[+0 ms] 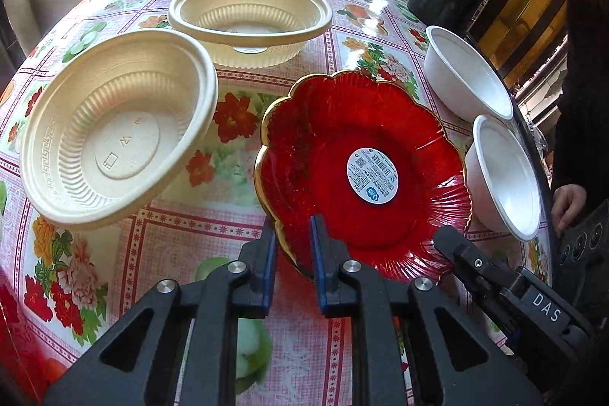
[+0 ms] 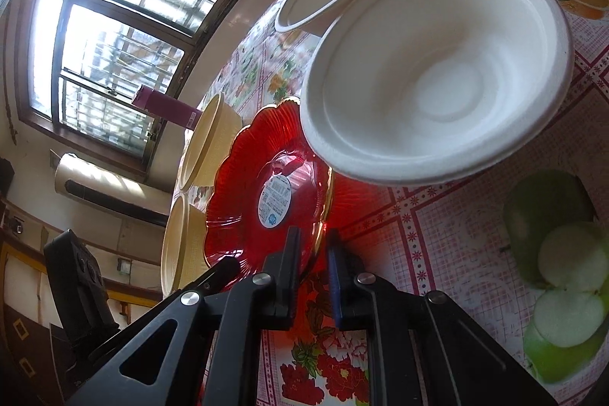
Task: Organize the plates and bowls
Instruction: 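Lift the stickered plate and carry it over the wedding plate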
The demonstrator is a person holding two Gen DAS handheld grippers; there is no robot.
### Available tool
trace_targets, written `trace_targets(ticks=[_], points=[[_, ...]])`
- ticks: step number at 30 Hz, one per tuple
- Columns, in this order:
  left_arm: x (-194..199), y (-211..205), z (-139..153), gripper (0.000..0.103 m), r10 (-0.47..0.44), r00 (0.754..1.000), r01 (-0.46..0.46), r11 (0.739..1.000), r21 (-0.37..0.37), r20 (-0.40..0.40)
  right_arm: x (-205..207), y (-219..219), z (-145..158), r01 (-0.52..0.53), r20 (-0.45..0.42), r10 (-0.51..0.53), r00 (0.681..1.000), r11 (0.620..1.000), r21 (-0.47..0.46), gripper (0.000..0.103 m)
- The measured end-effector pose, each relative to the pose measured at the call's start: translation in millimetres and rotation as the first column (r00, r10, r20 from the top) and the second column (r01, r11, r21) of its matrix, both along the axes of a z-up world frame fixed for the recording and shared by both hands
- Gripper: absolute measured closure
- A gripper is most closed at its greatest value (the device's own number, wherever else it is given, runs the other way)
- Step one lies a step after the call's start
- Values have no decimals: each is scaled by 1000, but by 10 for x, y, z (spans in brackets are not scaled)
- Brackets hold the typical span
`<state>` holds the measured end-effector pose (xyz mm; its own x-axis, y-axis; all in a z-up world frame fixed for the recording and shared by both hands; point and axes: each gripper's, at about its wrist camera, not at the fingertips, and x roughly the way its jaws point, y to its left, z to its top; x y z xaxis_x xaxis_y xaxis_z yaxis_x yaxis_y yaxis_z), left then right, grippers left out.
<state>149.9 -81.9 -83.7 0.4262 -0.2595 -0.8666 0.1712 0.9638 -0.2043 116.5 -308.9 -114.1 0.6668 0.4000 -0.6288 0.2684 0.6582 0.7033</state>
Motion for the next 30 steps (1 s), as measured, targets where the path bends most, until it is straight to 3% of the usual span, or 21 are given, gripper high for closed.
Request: trace_targets(ticks=[10,22,30], points=[[-266,167,125,89,-5,999,4,1000,22,46,-245,166,65,-41,23,42,999,999,-4,90],[-640,435,437,88,6,987,-9,1000,18,160,-558,502,412,-89,107,95,990,994,-61,90],[-852,830,609,88,74,973,-76,997,4,218,-658,902,650,-166,151,180,972,981,-103,90]])
